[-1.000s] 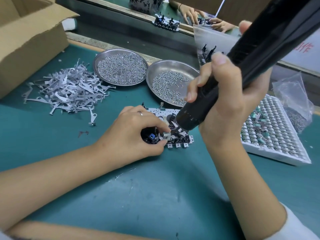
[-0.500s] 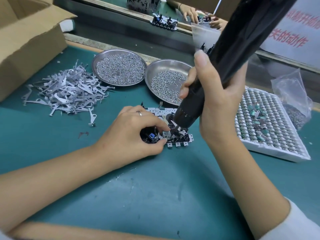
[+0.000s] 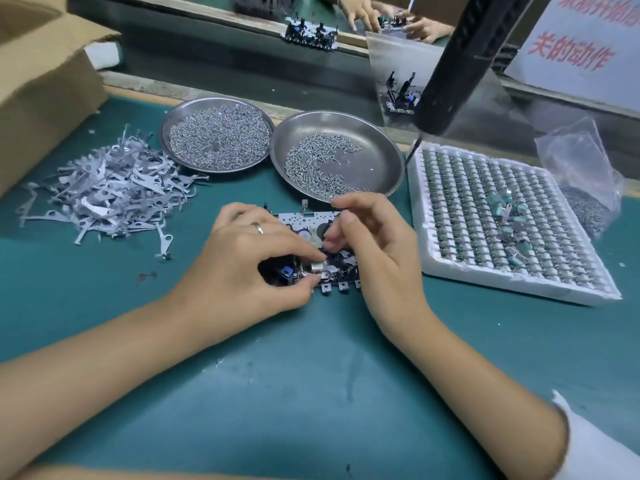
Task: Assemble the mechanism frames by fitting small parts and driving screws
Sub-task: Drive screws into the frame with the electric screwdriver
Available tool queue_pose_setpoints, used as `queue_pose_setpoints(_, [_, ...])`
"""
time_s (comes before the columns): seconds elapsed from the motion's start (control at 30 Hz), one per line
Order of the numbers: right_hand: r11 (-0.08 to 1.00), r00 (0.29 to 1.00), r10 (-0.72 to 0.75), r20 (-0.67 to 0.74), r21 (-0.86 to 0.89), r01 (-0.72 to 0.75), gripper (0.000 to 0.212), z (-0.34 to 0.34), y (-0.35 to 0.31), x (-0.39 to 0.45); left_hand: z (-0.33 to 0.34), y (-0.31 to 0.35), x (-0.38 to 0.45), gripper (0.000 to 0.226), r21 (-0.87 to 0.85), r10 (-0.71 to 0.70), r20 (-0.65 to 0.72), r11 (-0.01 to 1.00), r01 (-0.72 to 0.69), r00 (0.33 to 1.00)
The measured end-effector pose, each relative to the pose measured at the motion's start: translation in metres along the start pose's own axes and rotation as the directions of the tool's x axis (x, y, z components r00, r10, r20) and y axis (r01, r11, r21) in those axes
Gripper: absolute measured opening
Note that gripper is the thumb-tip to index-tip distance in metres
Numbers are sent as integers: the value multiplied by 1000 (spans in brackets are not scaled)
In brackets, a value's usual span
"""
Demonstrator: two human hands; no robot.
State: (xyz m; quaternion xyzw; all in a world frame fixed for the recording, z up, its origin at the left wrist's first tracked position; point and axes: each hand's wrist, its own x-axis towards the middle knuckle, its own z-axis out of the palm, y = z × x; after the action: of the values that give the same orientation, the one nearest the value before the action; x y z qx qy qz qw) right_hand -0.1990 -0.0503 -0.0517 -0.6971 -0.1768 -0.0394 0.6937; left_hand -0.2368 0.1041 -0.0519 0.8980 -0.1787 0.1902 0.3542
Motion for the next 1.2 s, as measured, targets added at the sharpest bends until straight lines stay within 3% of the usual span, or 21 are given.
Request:
queue_pose_setpoints(0.17, [992,992,125,1,26,-125,29,-1,2,4,4,1,-1,17,3,-36,-52,999,36,998])
queue_pose_setpoints(0.4, [990,990,138,2,17,-138,27,0,2,5,2,-1,1,19,-65,12,-15,998,-13,1000])
queue_pose_setpoints(0.63, [991,991,130,0,-12,-130,26,0,3,5,6,1,0,21,-57,-29,-54,998,26,998])
queue_pose_setpoints(0.87, [995,995,99,21,-5,-99,28,-2,6,4,5,2,0,19,-15,-7,-49,1000,6,999])
queue_pose_setpoints(0.97, [993,998,-50,30,-106,53,25,-4,5,-1,0,5,2,23,-12,-22,-47,1000,21,999])
queue_pose_setpoints(1.03, [915,965,-252,74,-307,263,21,-4,4,-5,-3,4,4,22,-99,-76,-91,993,67,993])
queue_pose_setpoints(1.1, [752,896,-398,199,-488,443,17,0,2,-11,-6,0,7,14,-238,-206,-198,958,157,958])
queue_pose_setpoints(1.2, [466,840,-330,430,-700,541,44,11,1,-17,-7,-8,12,16,-346,-353,-288,905,247,890])
